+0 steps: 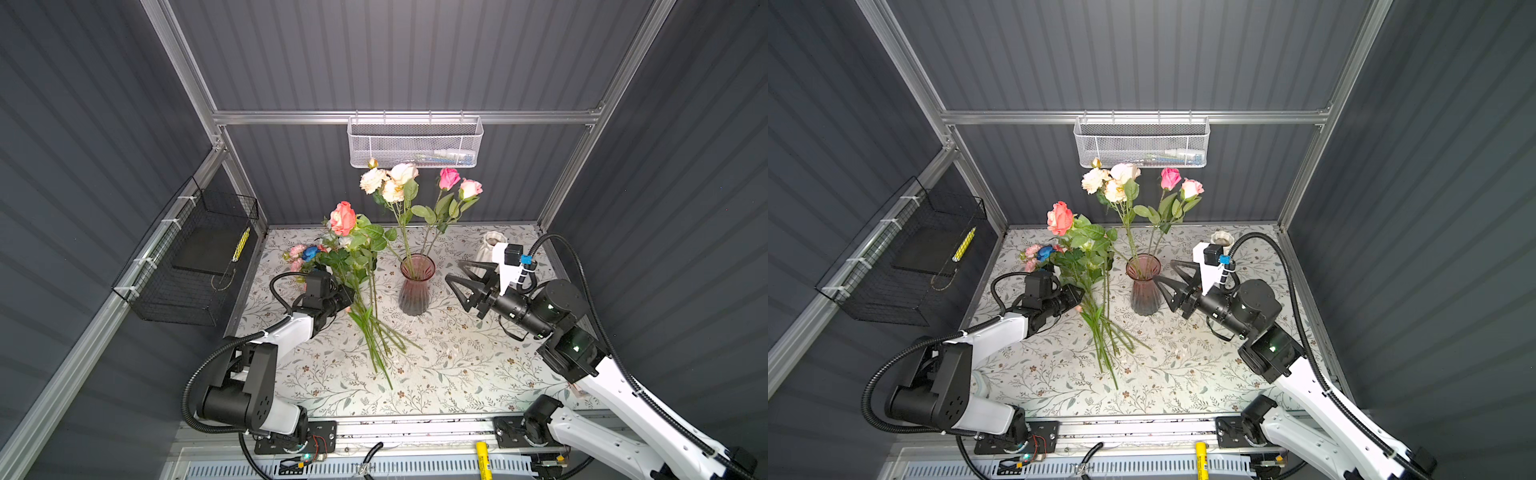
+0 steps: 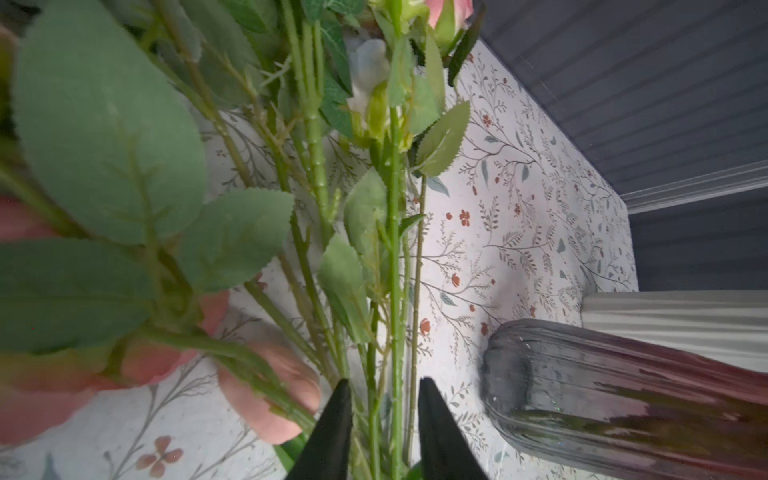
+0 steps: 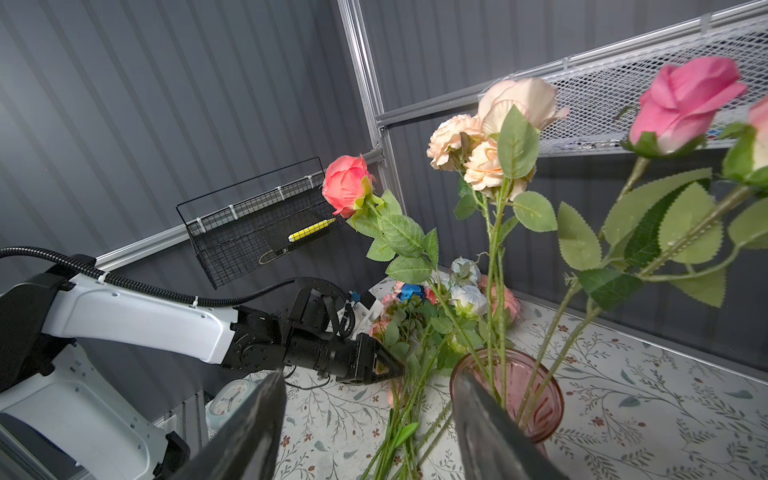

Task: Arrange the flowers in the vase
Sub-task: 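Grasp the bunch stems with the left gripper and pull up a blue rose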

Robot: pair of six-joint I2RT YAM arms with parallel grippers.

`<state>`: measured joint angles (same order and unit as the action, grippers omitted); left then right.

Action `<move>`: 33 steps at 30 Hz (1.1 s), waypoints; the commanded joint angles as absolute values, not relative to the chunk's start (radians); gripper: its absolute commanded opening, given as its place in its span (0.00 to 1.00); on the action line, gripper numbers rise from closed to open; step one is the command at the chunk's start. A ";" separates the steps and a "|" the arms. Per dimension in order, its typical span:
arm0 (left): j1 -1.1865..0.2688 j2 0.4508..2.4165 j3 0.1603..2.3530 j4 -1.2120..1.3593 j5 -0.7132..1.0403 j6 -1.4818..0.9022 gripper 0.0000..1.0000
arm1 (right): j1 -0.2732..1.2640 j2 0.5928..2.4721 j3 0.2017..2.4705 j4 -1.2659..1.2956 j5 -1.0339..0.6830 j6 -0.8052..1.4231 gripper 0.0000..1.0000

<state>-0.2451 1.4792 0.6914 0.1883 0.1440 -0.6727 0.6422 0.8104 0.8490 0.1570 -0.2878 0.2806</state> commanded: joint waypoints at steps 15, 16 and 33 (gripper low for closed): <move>-0.230 1.631 0.735 0.292 0.074 -0.675 0.23 | 0.642 0.791 0.851 0.161 -0.280 0.268 0.65; -0.229 1.634 0.735 0.299 0.075 -0.678 0.19 | 0.643 0.792 0.852 0.161 -0.279 0.268 0.65; -0.229 1.190 0.671 0.120 -0.101 -0.681 0.00 | 0.641 0.790 0.853 0.176 -0.289 0.278 0.68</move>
<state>-0.2344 1.2819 0.6830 0.1898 -0.0189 -0.6960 0.6422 0.7994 0.8486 0.1566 -0.2844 0.2806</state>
